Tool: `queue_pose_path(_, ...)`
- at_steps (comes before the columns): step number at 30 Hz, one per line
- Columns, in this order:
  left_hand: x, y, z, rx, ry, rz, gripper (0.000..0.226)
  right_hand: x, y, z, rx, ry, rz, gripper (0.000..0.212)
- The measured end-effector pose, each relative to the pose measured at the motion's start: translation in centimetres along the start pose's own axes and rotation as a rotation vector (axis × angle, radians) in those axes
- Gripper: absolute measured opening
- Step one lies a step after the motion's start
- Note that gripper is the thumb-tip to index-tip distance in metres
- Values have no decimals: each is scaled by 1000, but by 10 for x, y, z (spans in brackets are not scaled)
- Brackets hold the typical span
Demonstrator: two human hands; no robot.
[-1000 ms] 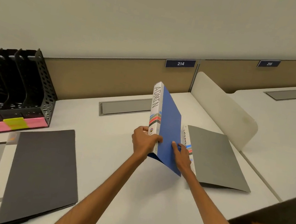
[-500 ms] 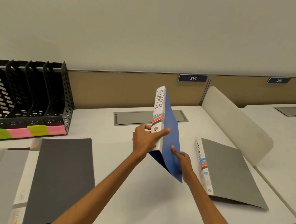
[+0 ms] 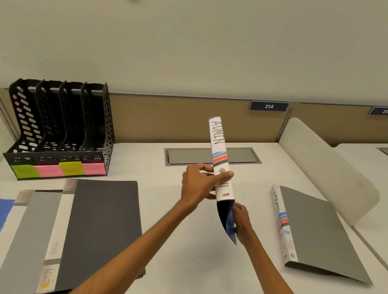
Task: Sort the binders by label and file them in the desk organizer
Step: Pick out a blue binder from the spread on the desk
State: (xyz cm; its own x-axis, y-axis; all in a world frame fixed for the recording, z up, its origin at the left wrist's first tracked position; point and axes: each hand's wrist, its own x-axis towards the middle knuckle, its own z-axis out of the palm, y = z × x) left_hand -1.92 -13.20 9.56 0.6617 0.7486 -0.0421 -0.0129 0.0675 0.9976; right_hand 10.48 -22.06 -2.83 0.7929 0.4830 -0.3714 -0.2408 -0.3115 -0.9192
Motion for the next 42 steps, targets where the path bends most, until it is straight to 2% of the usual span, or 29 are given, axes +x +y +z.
queue_pose_path(4, 1, -9, -34, 13, -31, -50, 48, -2, -4, 10, -15, 45, -31, 43)
queue_pose_path(9, 1, -29, -96, 8, -93, -207, 45, -6, 4, 29, -8, 87, -39, 70)
queue_pose_path(16, -11, -76, -170, 9, -106, -368, 44, -10, 18, 56, -101, 96, -108, 73)
queue_pose_path(21, -22, -105, -205, 42, -55, -433, 37, -13, 21, 78, -219, 90, -150, 70)
queue_pose_path(30, -38, -140, -226, 204, 99, -480, 20, -25, 36, 111, -385, 39, -186, 64)
queue_pose_path(36, -43, -155, -226, 450, 161, -380, 26, -30, 46, 118, -551, -11, -193, 60)
queue_pose_path(42, -43, -164, -224, 561, 195, -359, 27, -36, 62, 118, -758, -65, -218, 53)
